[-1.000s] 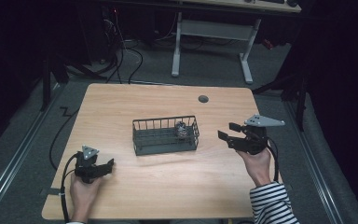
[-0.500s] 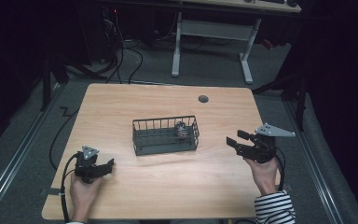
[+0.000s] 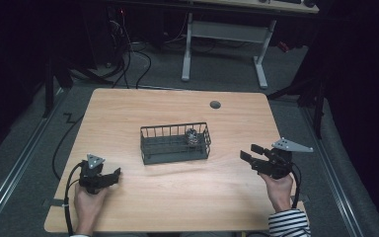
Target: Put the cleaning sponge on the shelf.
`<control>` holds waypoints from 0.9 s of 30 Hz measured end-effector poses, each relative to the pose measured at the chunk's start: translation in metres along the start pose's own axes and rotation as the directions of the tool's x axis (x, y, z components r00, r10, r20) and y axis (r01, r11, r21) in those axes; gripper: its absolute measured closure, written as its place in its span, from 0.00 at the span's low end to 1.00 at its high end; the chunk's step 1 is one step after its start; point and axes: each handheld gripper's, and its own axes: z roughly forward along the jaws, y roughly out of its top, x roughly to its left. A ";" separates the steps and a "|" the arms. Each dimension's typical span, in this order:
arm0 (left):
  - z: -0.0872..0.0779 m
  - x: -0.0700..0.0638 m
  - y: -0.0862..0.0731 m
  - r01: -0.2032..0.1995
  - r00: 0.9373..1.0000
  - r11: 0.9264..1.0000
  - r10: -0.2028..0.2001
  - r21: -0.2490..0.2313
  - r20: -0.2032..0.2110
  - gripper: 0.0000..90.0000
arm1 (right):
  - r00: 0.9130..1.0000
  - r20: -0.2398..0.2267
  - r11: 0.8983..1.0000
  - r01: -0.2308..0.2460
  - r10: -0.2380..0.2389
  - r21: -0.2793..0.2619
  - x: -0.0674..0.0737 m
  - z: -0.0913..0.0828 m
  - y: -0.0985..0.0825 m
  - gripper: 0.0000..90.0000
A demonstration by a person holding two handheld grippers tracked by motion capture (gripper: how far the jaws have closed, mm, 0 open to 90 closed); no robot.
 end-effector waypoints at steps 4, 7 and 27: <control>0.000 0.000 0.000 -0.001 1.000 1.000 0.001 0.000 0.000 0.24 | 1.000 0.005 1.000 -0.010 0.010 0.004 -0.002 0.004 -0.007 0.44; 0.000 0.000 0.000 0.000 1.000 1.000 0.000 0.000 0.000 0.24 | 1.000 0.002 1.000 -0.028 0.028 0.009 -0.005 0.008 -0.015 0.44; 0.000 0.000 0.000 0.000 1.000 1.000 0.000 0.000 0.000 0.24 | 0.997 0.042 0.994 -0.070 0.067 0.081 -0.013 0.034 -0.049 0.44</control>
